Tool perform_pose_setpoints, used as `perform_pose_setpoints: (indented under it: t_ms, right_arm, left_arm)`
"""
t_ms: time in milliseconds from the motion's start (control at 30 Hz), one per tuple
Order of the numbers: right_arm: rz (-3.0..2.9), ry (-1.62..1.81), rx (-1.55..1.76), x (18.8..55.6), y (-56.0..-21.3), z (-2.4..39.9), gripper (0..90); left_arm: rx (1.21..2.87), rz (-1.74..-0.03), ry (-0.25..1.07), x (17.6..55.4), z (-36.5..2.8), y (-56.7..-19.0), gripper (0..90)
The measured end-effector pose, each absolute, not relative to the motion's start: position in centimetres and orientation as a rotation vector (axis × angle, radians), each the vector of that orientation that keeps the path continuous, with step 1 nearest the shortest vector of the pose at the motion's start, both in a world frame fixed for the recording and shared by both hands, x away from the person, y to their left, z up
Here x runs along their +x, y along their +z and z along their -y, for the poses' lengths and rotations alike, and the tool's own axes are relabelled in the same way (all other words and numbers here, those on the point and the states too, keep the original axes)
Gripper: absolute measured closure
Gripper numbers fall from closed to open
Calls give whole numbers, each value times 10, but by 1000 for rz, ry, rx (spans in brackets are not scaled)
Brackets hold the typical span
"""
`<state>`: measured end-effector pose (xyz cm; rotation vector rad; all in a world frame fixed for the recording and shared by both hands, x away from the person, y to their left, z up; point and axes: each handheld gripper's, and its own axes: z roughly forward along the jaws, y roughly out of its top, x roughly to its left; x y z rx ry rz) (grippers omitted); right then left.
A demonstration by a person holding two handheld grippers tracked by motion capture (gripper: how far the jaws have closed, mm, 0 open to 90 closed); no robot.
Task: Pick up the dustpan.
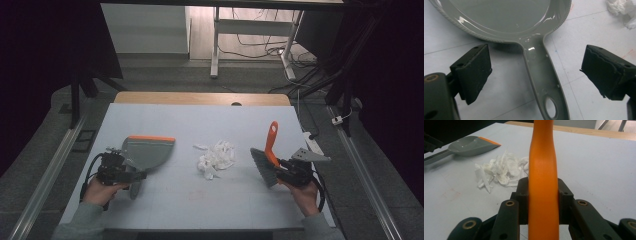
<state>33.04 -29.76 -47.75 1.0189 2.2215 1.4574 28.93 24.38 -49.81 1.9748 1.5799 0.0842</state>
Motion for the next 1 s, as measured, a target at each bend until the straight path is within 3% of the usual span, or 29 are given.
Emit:
perform_pose_setpoints:
  t_ms: [367, 1000]
  right_arm:
    - [-2224, 1450, 1018, 330, -478, 297, 700]
    - [-2232, 1451, 1021, 331, -479, 297, 700]
  left_arm:
    - [1972, -1642, 94, 297, -239, -517, 149]
    - [1919, -1666, 152, 301, -234, -528, 403]
